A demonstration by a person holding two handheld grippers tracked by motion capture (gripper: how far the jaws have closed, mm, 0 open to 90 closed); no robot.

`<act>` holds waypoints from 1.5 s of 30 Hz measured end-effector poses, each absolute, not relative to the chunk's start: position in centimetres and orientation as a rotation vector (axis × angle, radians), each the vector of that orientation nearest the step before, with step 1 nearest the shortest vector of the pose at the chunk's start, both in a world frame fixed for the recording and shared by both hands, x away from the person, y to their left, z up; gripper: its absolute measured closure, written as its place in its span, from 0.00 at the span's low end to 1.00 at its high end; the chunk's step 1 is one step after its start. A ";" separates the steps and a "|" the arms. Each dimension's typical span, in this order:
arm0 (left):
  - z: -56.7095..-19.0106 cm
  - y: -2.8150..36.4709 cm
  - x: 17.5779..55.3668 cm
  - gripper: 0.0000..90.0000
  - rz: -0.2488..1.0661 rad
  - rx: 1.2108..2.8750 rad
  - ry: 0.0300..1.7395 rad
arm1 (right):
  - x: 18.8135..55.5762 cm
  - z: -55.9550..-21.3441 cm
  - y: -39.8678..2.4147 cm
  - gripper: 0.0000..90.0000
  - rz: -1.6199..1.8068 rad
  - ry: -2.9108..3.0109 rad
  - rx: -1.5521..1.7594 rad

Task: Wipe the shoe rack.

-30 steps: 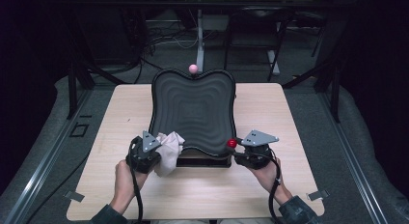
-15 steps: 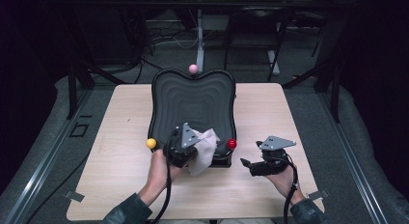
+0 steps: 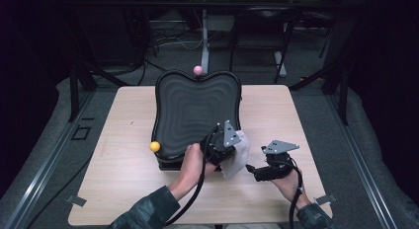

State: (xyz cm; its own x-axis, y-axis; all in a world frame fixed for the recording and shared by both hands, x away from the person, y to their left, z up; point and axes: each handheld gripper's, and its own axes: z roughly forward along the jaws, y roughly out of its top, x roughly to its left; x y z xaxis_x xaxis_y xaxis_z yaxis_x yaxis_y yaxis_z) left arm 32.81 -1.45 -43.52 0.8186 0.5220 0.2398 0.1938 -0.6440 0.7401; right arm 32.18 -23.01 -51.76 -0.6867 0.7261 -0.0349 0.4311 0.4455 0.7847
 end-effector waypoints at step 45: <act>-46.5 5.2 31.2 0.96 0.523 2.242 0.692 | 31.9 -51.1 -21.9 0.16 1.181 2.329 0.919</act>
